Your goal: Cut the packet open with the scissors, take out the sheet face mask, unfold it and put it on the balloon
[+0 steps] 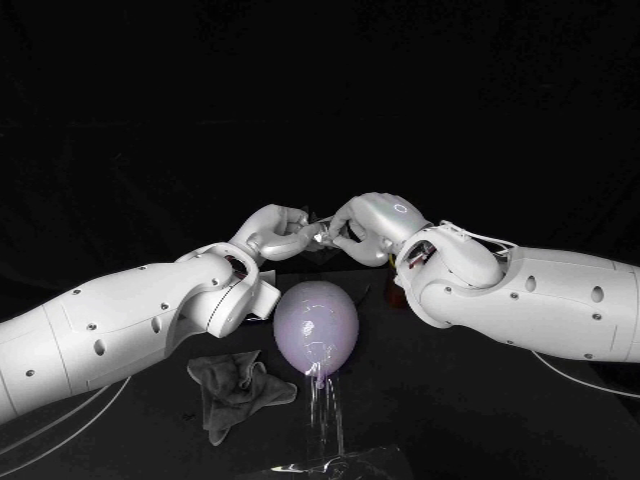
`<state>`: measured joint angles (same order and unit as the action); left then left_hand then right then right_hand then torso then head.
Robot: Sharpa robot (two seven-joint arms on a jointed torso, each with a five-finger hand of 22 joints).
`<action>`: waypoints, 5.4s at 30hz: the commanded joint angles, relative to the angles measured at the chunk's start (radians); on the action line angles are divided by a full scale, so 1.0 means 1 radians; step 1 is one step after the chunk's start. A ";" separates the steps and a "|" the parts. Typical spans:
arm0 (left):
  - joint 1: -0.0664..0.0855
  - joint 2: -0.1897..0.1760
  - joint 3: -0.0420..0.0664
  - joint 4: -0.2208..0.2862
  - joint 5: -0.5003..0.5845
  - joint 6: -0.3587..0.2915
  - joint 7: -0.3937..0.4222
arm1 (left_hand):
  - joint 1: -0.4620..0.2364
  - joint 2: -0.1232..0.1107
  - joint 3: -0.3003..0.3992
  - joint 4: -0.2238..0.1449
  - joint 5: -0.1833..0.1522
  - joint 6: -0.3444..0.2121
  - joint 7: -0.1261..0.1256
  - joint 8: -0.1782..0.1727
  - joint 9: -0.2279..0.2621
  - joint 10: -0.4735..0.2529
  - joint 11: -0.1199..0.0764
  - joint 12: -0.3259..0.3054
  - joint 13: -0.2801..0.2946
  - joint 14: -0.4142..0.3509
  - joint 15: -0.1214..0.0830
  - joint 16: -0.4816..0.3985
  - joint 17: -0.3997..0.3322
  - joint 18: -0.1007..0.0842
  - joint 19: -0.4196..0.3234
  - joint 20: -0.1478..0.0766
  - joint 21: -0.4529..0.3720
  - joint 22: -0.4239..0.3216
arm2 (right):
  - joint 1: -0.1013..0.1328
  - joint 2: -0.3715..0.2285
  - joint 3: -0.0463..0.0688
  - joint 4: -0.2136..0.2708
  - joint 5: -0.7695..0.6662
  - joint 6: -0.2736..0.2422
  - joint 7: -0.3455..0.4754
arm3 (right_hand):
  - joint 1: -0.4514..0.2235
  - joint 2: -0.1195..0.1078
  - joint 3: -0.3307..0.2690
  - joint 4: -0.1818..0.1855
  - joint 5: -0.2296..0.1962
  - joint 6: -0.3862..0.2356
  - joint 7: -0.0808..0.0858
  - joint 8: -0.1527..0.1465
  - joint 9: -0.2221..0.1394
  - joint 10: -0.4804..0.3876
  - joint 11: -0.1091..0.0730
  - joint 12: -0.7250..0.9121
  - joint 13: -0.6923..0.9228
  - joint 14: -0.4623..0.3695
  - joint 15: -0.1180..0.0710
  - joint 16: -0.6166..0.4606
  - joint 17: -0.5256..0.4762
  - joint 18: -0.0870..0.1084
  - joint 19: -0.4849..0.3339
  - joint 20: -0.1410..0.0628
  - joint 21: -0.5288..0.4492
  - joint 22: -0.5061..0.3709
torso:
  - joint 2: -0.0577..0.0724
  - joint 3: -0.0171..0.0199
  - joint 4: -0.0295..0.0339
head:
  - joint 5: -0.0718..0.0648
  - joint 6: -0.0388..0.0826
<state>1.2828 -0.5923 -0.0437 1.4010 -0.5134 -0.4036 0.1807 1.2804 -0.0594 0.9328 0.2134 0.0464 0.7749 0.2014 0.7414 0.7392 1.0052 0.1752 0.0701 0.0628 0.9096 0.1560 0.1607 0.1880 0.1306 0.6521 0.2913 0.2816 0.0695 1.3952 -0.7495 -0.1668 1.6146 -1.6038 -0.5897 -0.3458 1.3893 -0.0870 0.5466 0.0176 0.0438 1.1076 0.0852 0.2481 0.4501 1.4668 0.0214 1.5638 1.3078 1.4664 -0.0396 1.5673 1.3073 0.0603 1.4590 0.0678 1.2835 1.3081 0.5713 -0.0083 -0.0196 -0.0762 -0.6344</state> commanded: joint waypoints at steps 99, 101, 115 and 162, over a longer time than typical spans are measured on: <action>0.002 0.028 -0.008 -0.051 0.010 -0.009 -0.101 | 0.010 -0.007 0.009 -0.005 0.004 -0.005 0.006 0.030 0.023 0.013 0.000 -0.005 0.001 0.016 -0.001 -0.010 -0.006 0.000 0.025 -0.003 0.005 0.004 | 0.017 -0.058 0.008 0.030 0.436 -0.169 0.445 | -0.060 0.004 -0.001 0.126 0.005 -0.021 -0.019 0.051 0.068 0.091 -0.026 -0.017 0.251 0.104 -0.021 0.004 0.264 0.000 -0.012 -0.016 -0.027 0.183 | 0.001 0.0012 -0.0003 | 0.005 -0.002; 0.002 0.031 -0.008 -0.058 0.010 -0.010 -0.110 | 0.010 -0.007 0.009 -0.005 0.004 -0.005 0.006 0.030 0.023 0.013 0.000 -0.005 0.001 0.016 -0.001 -0.010 -0.006 0.000 0.025 -0.003 0.005 0.004 | 0.024 -0.058 0.010 0.028 0.519 -0.166 0.492 | -0.058 0.005 -0.001 0.126 0.005 -0.024 -0.019 0.052 0.069 0.090 -0.026 -0.018 0.250 0.104 -0.021 0.004 0.264 0.000 -0.012 -0.016 -0.028 0.183 | 0.001 0.0008 -0.0004 | 0.005 -0.002; 0.002 0.043 -0.008 -0.088 0.008 -0.002 -0.144 | 0.010 -0.008 0.010 -0.005 0.004 -0.004 0.006 0.031 0.023 0.014 0.000 -0.005 0.001 0.018 -0.002 -0.010 -0.006 0.001 0.028 -0.003 0.006 0.004 | 0.055 -0.026 0.015 -0.017 0.818 -0.125 0.555 | -0.048 0.008 -0.001 0.122 0.005 -0.031 -0.017 0.056 0.072 0.090 -0.024 -0.019 0.250 0.104 -0.020 0.004 0.264 0.002 -0.017 -0.017 -0.040 0.180 | 0.001 -0.0016 0.0029 | 0.007 -0.009; 0.160 -0.445 -0.063 -0.064 -0.218 1.113 -0.656 | -0.014 -0.036 0.026 0.022 0.004 0.022 -0.008 0.034 -0.004 0.052 -0.014 0.000 0.003 0.062 -0.015 -0.011 -0.011 0.046 0.109 -0.003 0.037 0.012 | 0.072 -0.101 0.010 -0.091 0.973 -0.120 0.555 | -0.042 0.010 -0.001 0.118 0.005 -0.036 -0.014 0.059 0.074 0.084 -0.022 -0.030 0.245 0.104 -0.019 0.004 0.264 0.004 -0.022 -0.017 -0.053 0.177 | -0.004 0.0002 0.0064 | 0.142 -0.131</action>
<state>1.4385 -1.0367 -0.1075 1.3379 -0.6476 0.5294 -0.3987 1.2670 -0.0885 0.9552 0.2357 0.0466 0.7917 0.1932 0.7716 0.7357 1.0516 0.1603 0.0696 0.0647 0.9670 0.1412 0.1470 0.1782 0.1626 0.7562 0.2877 0.3160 0.0829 1.4681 -0.8501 -0.1573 1.5247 -0.6304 -0.7269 0.1969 1.3359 -0.0753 0.5447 0.1410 0.0463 1.0613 0.0709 0.2948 0.4872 1.4645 0.0020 1.5399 1.3077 1.4629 -0.0534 1.5673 1.3082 0.0599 1.4444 0.0505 1.2365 1.3073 0.5678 -0.0078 -0.0141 0.0601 -0.7601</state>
